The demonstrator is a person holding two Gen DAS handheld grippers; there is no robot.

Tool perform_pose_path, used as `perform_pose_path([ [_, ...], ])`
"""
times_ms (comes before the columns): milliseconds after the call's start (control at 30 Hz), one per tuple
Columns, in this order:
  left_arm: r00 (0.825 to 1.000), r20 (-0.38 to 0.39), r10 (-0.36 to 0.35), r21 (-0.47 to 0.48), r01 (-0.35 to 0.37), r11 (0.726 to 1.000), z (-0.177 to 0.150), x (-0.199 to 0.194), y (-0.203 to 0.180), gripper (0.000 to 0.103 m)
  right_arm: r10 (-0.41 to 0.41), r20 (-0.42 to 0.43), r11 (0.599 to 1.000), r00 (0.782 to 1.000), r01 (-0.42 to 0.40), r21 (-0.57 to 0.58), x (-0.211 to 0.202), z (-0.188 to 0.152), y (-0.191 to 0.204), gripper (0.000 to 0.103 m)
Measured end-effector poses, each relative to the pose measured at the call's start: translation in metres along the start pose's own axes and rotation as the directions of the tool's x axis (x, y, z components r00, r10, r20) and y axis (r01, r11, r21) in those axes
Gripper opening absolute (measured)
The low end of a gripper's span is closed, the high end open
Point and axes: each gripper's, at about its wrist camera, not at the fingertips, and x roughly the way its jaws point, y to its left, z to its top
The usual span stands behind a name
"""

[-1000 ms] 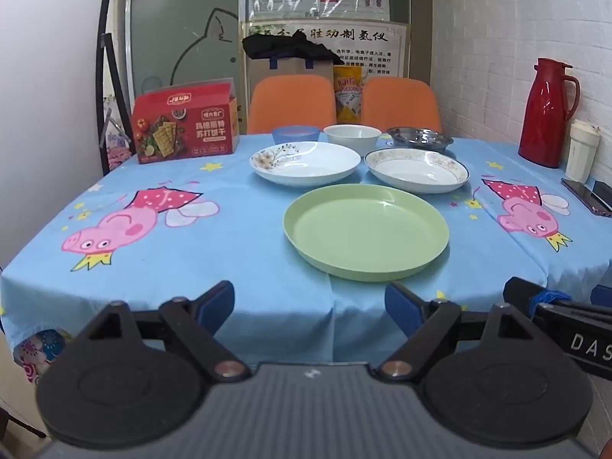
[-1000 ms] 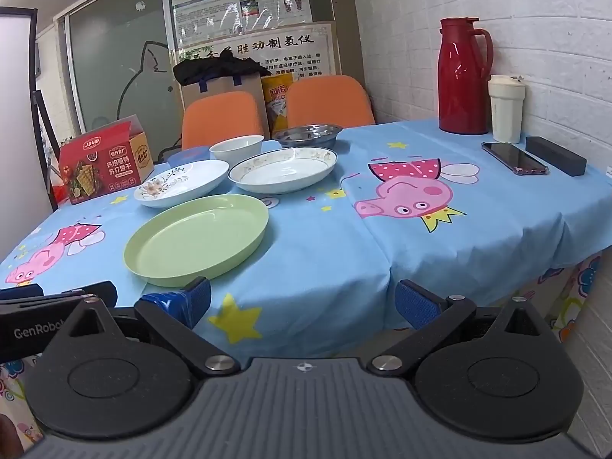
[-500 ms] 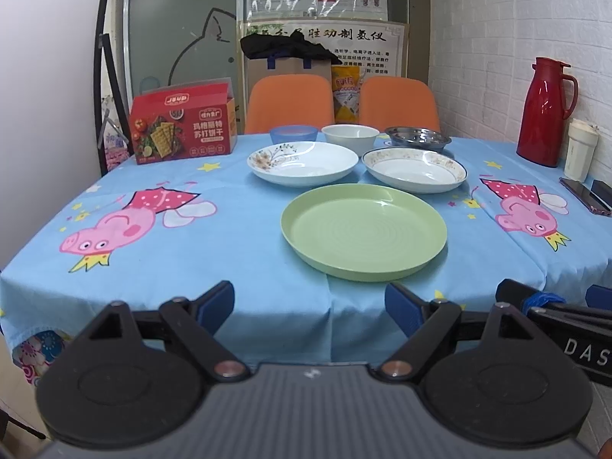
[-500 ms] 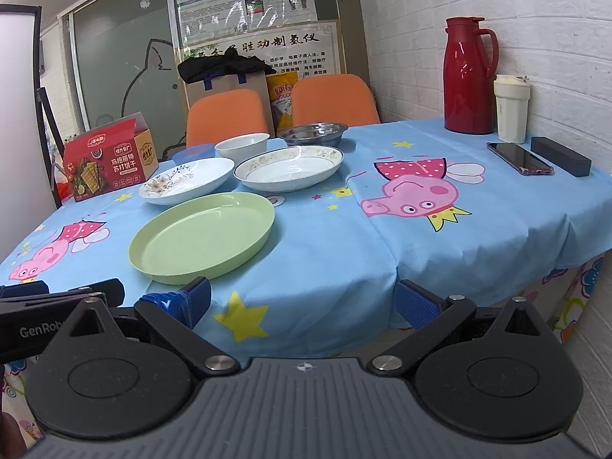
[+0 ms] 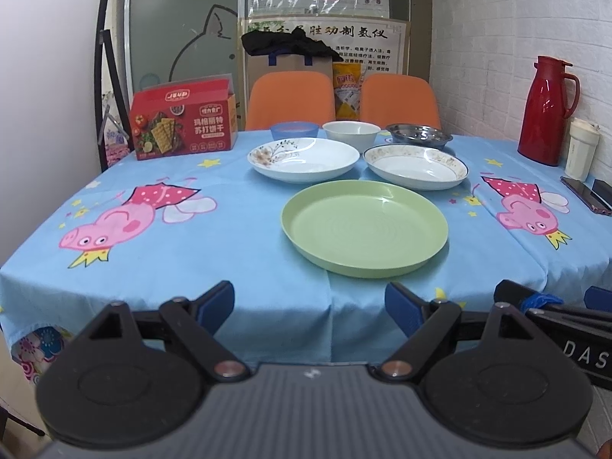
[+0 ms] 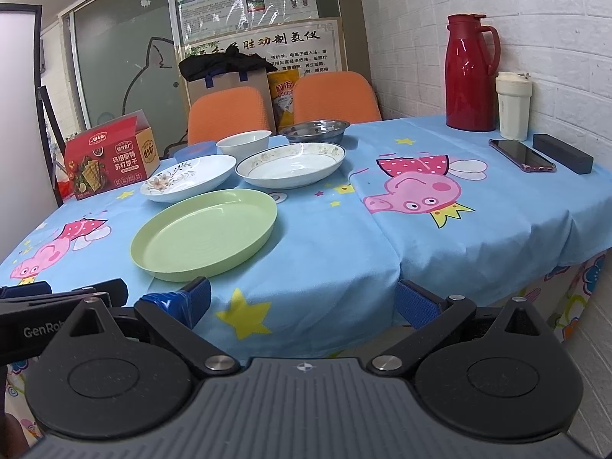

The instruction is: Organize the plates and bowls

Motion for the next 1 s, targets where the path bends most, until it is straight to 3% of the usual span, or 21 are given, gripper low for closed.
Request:
perform_pose_path([
  [633, 1.0, -0.017, -0.001, -0.01, 0.0, 1.0, -0.002, 0.004, 0.001, 0.085, 0.004, -0.015, 1.0, 1.0, -0.004, -0.003, 0.004, -0.001, 0.001, 0.09],
  [733, 0.999, -0.027, -0.028, -0.022, 0.028, 0.999, 0.002, 0.007, 0.006, 0.085, 0.006, -0.014, 1.0, 1.0, -0.006, -0.002, 0.005, -0.001, 0.001, 0.09],
  [900, 0.999, -0.024, -0.048, -0.044, 0.047, 0.998, 0.024, 0.032, 0.03, 0.085, 0.01, 0.001, 0.999, 1.0, -0.01, -0.047, 0.029, 0.01, 0.003, 0.09],
  [1000, 0.996, -0.07, -0.06, -0.04, 0.057, 0.998, 0.042, 0.062, 0.042, 0.085, -0.001, -0.031, 0.998, 1.0, -0.001, -0.058, 0.057, 0.024, 0.001, 0.09],
])
